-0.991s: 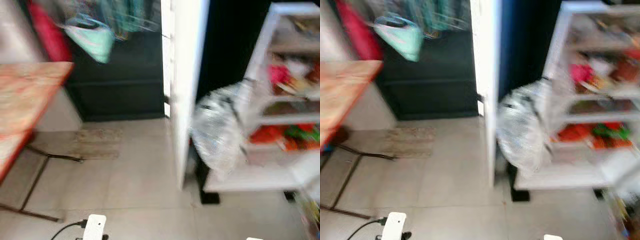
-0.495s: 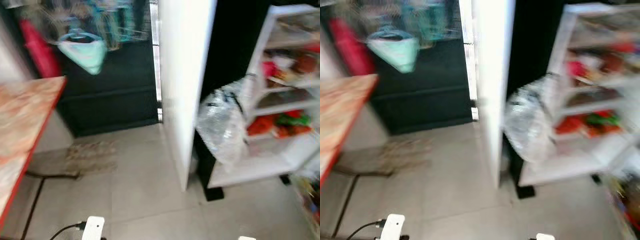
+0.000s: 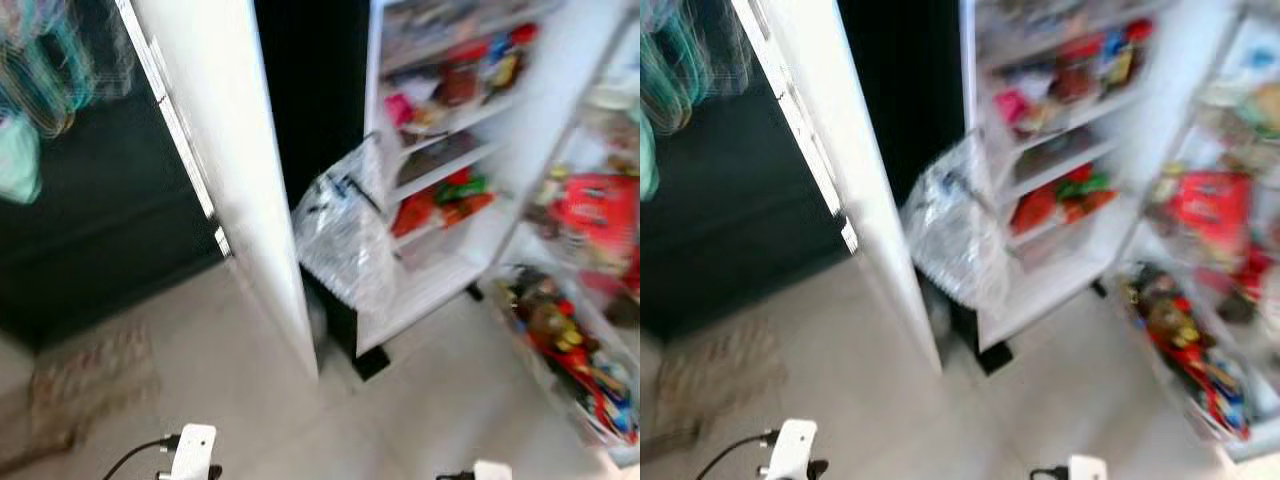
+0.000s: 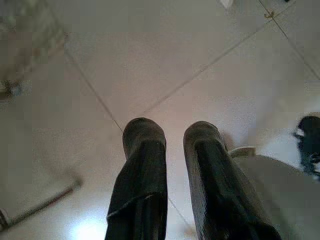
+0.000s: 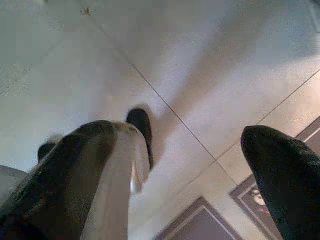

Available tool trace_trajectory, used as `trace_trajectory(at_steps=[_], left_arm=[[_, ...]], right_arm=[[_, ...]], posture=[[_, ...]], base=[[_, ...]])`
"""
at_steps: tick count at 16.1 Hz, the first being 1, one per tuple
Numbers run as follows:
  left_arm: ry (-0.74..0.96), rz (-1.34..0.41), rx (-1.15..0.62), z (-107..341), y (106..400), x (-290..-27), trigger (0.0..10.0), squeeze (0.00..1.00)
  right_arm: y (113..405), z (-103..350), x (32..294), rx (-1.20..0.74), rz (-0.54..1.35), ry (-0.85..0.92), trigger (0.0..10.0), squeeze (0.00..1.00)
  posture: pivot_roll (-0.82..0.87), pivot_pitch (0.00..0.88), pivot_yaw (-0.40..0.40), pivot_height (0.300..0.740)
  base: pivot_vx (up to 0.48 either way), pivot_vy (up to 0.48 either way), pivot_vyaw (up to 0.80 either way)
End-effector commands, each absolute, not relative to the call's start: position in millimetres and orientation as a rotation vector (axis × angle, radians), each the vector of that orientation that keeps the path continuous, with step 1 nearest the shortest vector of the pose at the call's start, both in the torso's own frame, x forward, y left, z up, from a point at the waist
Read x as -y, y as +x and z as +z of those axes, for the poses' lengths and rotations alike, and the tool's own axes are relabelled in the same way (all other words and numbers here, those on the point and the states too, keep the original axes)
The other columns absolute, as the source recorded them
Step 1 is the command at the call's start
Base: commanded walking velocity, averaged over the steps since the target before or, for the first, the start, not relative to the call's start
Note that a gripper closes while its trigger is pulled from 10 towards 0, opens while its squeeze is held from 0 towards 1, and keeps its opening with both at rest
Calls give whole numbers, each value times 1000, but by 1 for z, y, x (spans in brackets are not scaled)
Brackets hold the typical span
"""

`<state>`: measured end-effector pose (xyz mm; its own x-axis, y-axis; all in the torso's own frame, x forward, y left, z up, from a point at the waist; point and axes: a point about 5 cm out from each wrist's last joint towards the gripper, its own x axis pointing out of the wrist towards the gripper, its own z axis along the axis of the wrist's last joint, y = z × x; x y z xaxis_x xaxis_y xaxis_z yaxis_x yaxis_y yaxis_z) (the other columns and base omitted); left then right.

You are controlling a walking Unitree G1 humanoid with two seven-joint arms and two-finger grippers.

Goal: Restocking fridge

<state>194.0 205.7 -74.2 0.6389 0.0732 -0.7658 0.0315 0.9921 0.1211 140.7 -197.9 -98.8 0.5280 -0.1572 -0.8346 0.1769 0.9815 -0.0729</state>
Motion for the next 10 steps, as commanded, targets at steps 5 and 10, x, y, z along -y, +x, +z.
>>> trace_trajectory(at_steps=[5,10], left_arm=[[153,26,-916,-79,183,-211,10000,0],[150,22,-908,-78,186,-208,10000,0]], right_arm=[[118,-105,202,-1042,-212,47,10000,0],[118,-104,208,-1034,-224,40,10000,0]], posture=[[-44,137,83,740],[-46,135,81,740]], base=[[0,0,-784],[0,0,-785]])
